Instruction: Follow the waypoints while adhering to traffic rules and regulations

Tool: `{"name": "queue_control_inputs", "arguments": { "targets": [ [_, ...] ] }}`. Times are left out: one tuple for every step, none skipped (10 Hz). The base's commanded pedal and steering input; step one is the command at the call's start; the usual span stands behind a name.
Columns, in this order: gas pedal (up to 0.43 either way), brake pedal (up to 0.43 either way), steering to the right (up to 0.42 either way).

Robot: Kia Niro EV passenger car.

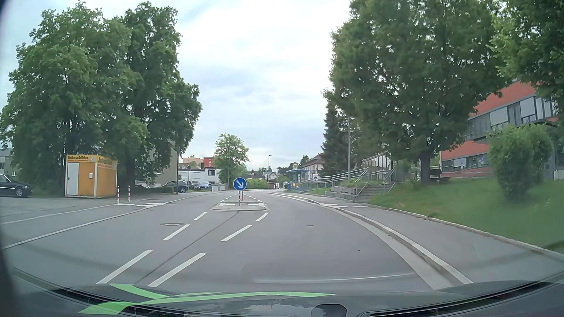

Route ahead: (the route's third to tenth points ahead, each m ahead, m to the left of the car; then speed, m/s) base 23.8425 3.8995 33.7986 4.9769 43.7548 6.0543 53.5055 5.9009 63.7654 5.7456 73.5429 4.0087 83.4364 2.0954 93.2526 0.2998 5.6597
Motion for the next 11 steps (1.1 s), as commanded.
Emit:
{"name": "queue_control_inputs", "arguments": {
  "targets": [
    [0.087,0.000,0.034],
    [0.087,0.000,0.027],
    [0.087,0.000,0.019],
    [0.087,0.000,0.008],
    [0.087,0.000,0.002],
    [0.087,0.000,0.004],
    [0.087,0.000,0.004],
    [0.087,0.000,0.002],
    [0.087,0.000,0.002],
    [0.087,0.000,0.002],
    [0.087,0.000,0.001]
  ]
}}
